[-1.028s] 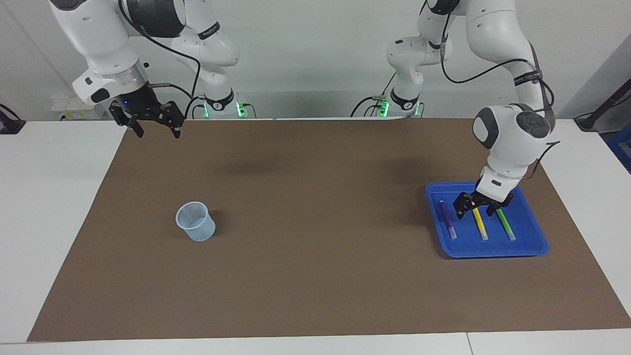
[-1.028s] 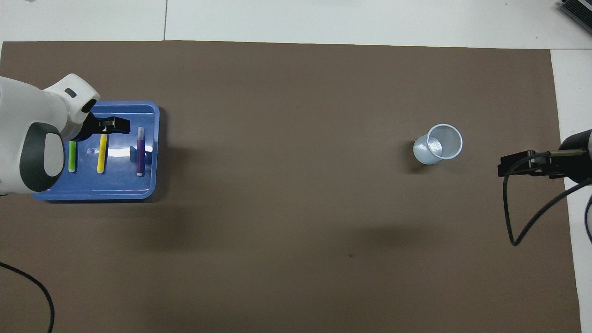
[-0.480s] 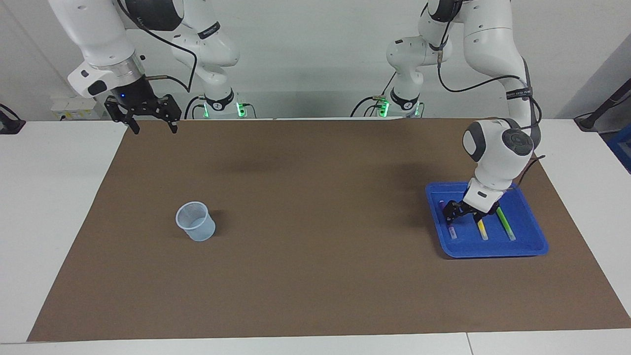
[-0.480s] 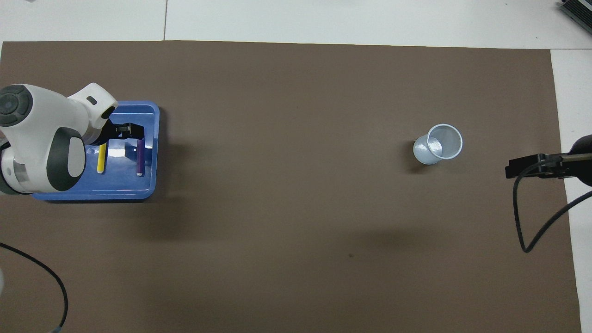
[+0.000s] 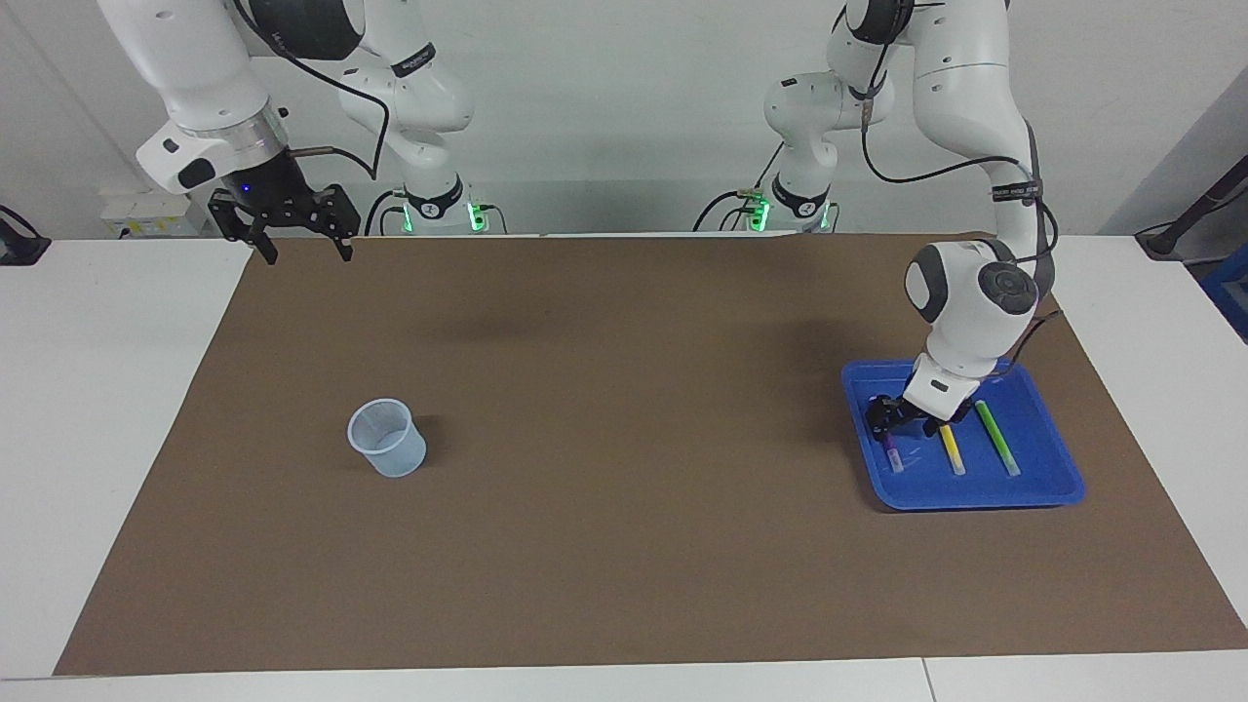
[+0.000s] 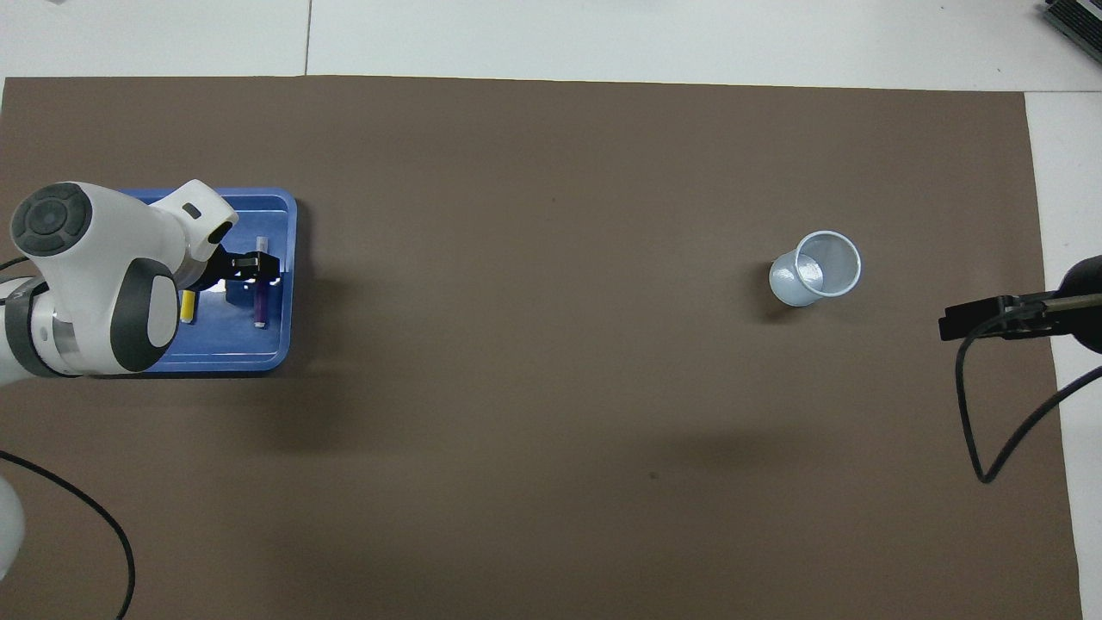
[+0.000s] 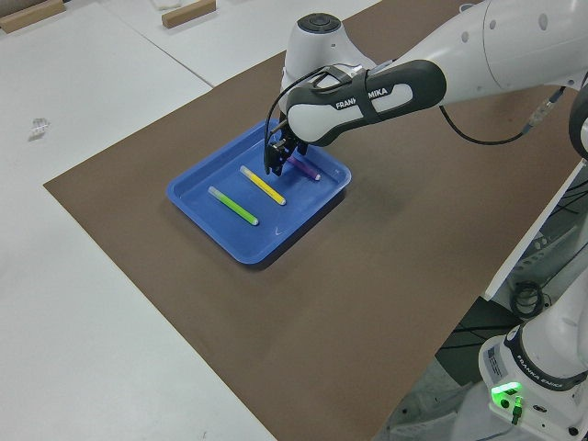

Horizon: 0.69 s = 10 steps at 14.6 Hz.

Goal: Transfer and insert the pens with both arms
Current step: 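Move the left gripper over the purple pen and grasp it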

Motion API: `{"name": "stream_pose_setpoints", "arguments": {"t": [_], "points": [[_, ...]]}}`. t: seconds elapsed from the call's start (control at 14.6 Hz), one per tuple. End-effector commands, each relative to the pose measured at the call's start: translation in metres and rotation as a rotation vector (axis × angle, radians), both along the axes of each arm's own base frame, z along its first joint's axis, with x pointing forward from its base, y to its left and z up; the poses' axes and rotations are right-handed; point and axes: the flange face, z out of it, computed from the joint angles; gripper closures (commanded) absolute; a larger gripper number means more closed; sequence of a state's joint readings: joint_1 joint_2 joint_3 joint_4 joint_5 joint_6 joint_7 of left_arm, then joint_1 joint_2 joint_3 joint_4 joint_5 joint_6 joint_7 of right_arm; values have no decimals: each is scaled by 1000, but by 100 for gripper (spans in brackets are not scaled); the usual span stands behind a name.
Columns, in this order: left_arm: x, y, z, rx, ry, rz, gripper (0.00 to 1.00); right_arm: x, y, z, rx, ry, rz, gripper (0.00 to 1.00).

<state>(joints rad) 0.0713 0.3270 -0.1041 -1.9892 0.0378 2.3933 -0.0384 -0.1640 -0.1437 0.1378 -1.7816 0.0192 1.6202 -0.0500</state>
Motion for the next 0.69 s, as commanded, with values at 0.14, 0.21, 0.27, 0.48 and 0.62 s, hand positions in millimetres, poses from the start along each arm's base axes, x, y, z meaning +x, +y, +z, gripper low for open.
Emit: {"name": "stream_pose_setpoints", "arguments": {"t": [0.14,0.21,0.27,0.48,0.62], "points": [[-14,-12,-9,9,-18,-14,43,-14,-1,2,-7,31,25,0],[-15,-13,-10,9,-14,-16,48,-14,-2,2,-5,31,23,0],[-15,-13,-10,9,-14,-13,57,-14,-3,2,-7,29,22,0],[-15,-16,-10,9,-9,-15,77,-12,-1,3,-6,17,25,0],[-16,-18,-10,9,-6,-12,97,-13,-2,2,-6,21,20,0]]}}
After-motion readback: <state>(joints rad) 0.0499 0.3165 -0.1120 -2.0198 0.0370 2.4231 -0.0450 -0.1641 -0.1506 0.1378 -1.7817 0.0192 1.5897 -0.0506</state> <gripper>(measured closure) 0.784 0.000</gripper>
